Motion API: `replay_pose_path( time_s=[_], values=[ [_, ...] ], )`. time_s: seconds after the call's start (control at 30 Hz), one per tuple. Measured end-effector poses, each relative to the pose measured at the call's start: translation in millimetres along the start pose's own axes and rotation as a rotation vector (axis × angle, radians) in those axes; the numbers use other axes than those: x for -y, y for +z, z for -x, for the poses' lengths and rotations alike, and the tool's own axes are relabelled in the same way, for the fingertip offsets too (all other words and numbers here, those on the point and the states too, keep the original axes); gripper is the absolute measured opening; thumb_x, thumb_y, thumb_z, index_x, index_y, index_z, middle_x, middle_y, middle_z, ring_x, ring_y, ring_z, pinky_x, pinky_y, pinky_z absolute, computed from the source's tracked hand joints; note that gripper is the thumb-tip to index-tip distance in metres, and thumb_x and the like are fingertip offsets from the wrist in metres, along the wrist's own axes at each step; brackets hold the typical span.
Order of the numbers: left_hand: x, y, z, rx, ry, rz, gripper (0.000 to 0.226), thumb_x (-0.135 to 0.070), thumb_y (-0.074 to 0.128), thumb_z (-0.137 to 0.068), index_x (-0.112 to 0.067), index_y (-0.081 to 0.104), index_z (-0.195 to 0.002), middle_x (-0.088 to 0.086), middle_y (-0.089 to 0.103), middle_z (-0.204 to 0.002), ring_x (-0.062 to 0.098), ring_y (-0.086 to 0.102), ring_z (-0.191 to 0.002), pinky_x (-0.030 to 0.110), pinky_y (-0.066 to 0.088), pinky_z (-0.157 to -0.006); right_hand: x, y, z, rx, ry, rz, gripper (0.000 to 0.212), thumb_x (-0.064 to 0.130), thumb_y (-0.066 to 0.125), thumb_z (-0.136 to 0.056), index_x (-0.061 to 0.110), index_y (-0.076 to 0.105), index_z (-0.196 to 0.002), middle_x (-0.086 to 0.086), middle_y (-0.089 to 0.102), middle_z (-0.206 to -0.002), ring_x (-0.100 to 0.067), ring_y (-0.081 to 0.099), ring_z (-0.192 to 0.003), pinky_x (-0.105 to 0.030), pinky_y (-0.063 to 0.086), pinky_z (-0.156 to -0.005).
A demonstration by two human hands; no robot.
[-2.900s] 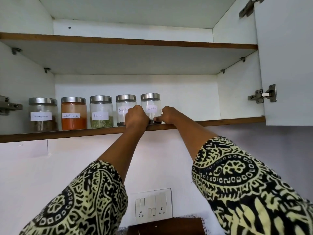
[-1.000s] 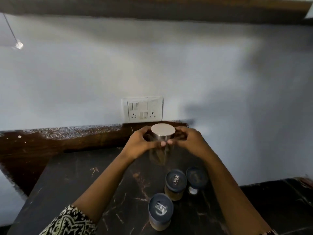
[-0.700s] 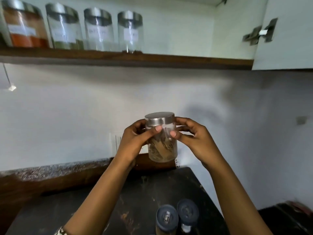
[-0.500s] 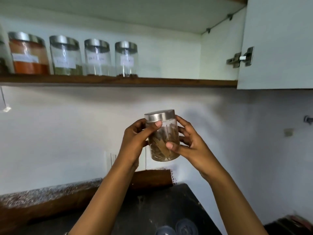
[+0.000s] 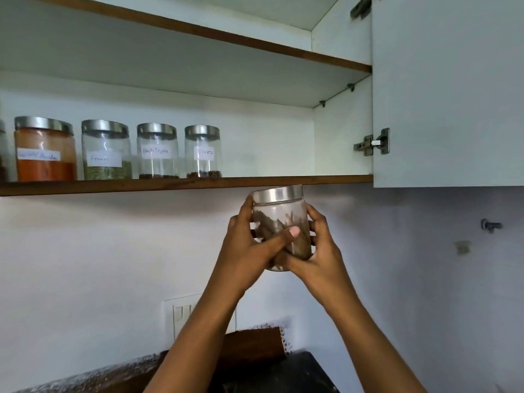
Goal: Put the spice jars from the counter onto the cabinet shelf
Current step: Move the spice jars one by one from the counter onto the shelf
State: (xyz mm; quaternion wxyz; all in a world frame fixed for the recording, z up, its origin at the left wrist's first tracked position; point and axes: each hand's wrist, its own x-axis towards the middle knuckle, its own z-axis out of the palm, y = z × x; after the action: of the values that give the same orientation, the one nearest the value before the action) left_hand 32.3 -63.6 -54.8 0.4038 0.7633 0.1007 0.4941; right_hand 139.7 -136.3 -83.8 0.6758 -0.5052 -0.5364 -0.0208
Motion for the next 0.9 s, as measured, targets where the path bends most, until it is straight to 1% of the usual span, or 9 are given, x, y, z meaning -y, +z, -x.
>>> replay_pose_path(
  time_s=[0.13,0.23,0.3,0.4,0.5,0.6,0.7,0.77,0.9],
  values=[
    [-8,-9,-6,0.014,-0.028,0.180,0.066,-0.033,0.078,-0.062,-0.034,0.055,-0.124,-0.008,0.066,-0.107,0.004,0.070,-0.082,0.022,0.058,-0.067,8,-13,-4,0.100,0.064,-0.117,0.070,0.049,0.078,-0.062,0.059,0.037,-0.118,0.028,0.050,-0.118,0.003,0.055,-0.106,-0.010,0.051,-0.074],
    [-6,-17,-12,0.098,-0.104,0.343,0.059,-0.027,0.082,-0.063,-0.025,0.062,-0.119,0.007,0.068,-0.112,0.014,0.071,-0.090,0.028,0.057,-0.067,7,-23,-7,0.246,0.133,-0.286,0.068,0.043,0.076,-0.066,0.054,0.043,-0.124,0.012,0.057,-0.128,-0.010,0.057,-0.117,-0.032,0.049,-0.097],
    [-6,-18,-14,0.145,-0.141,0.421,0.051,-0.025,0.077,-0.068,-0.021,0.064,-0.117,0.011,0.068,-0.114,0.022,0.069,-0.097,0.034,0.057,-0.071,8,-26,-8,0.294,0.152,-0.381,0.073,0.038,0.077,-0.064,0.046,0.045,-0.129,0.010,0.062,-0.125,-0.014,0.059,-0.117,-0.036,0.050,-0.098],
    [-9,-12,-9,0.104,-0.134,0.416,0.055,-0.030,0.078,-0.069,-0.024,0.061,-0.121,0.007,0.067,-0.116,0.020,0.068,-0.102,0.034,0.057,-0.074,11,-22,-9,0.187,0.106,-0.353,0.074,0.037,0.083,-0.061,0.046,0.047,-0.125,0.015,0.066,-0.114,-0.011,0.062,-0.111,-0.027,0.054,-0.089],
    [-10,-6,-4,0.074,-0.060,0.329,0.056,-0.023,0.074,-0.072,-0.028,0.056,-0.125,-0.006,0.067,-0.110,0.007,0.071,-0.086,0.023,0.057,-0.065,15,-14,-6,0.046,0.045,-0.180,0.082,0.043,0.081,-0.054,0.057,0.036,-0.122,0.032,0.056,-0.110,0.005,0.060,-0.102,-0.012,0.052,-0.075],
    [-11,-7,-4,0.088,-0.055,0.347,0.055,-0.015,0.073,-0.072,-0.025,0.058,-0.124,-0.004,0.068,-0.110,0.007,0.071,-0.083,0.021,0.056,-0.063,18,-14,-2,0.051,0.024,-0.123,0.085,0.048,0.078,-0.054,0.063,0.030,-0.123,0.045,0.050,-0.108,0.016,0.056,-0.101,-0.012,0.051,-0.079],
    [-7,-15,-9,0.117,-0.083,0.405,0.059,-0.018,0.080,-0.067,-0.023,0.060,-0.122,0.003,0.067,-0.116,0.013,0.070,-0.096,0.028,0.057,-0.069,19,-26,-3,0.111,0.088,-0.216,0.084,0.050,0.079,-0.059,0.053,0.037,-0.132,0.025,0.055,-0.125,0.000,0.055,-0.115,-0.023,0.048,-0.092],
    [-1,-17,-12,0.136,-0.114,0.467,0.055,-0.019,0.074,-0.069,-0.019,0.060,-0.123,0.005,0.068,-0.116,0.018,0.068,-0.100,0.032,0.057,-0.072,22,-35,-4,0.153,0.145,-0.328,0.079,0.042,0.075,-0.062,0.038,0.044,-0.134,0.011,0.063,-0.124,-0.010,0.059,-0.116,-0.032,0.045,-0.102],
    [4,-10,-14,0.152,-0.164,0.589,0.052,-0.020,0.066,-0.075,-0.014,0.058,-0.126,0.011,0.068,-0.115,0.026,0.065,-0.104,0.040,0.056,-0.086,25,-39,-6,0.198,0.172,-0.391,0.049,0.029,0.069,-0.066,0.027,0.061,-0.114,0.011,0.072,-0.105,-0.008,0.066,-0.105,-0.022,0.052,-0.093]
  ],
)
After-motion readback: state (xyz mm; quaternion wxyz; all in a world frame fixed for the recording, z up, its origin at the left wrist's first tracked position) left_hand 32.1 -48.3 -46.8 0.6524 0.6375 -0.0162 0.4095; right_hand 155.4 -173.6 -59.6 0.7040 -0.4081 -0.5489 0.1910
